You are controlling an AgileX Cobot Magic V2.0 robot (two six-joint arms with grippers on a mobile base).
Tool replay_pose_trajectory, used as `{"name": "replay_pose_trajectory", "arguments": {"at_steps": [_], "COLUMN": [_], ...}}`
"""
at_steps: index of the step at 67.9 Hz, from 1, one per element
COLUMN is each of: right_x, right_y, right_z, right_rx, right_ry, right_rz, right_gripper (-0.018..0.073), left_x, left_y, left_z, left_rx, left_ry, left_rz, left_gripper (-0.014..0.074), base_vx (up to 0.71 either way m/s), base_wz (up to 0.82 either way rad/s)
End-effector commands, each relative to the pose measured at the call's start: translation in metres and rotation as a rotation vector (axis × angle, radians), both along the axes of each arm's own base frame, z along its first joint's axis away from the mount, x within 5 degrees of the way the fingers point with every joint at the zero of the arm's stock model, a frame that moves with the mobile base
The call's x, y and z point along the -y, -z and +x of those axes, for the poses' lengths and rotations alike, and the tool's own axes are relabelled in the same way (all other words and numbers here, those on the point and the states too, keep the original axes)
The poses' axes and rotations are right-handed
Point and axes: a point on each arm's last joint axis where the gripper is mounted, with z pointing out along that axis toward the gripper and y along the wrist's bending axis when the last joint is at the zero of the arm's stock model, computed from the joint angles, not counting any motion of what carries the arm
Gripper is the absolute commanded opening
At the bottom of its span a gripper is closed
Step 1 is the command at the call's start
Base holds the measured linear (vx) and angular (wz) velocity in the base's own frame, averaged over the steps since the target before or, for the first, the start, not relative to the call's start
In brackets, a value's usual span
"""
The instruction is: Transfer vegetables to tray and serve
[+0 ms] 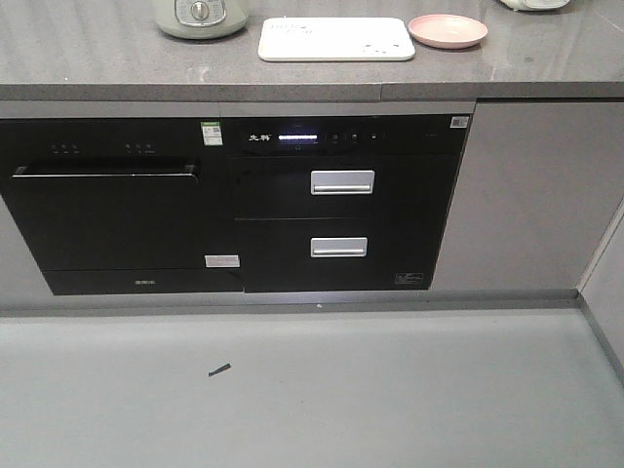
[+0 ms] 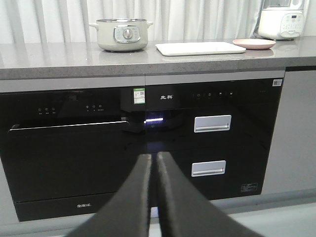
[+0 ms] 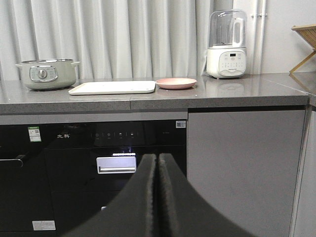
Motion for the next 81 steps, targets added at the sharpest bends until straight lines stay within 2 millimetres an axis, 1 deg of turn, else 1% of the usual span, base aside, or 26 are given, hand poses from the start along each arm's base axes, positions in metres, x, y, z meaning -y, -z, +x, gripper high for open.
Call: {"name": "replay_pose_trajectory", "arguments": {"at_steps": [1, 81], "right_x": [-0.0012, -0.0012], "right_y": [-0.0015, -0.0015], "right_z": [-0.0005, -0.0005], "right_rx": [0.064, 0.064], "right_ry": [-0.012, -0.012], "right_rz": [-0.017, -0.017], "right_gripper": [-0.0003, -0.0003], "left_x": [-0.0004, -0.0004], "left_y": [0.0005, 0.0005], "left_z": [0.0001, 0.0001], "left_rx": [0.06, 0.06], "left_ry": [-0.005, -0.005], "left_rz": [-0.022, -0.022], "left_gripper": [-0.0006, -0.0006], "base_vx": [0.13, 0.12], "base_wz": [0.0, 0.0]}}
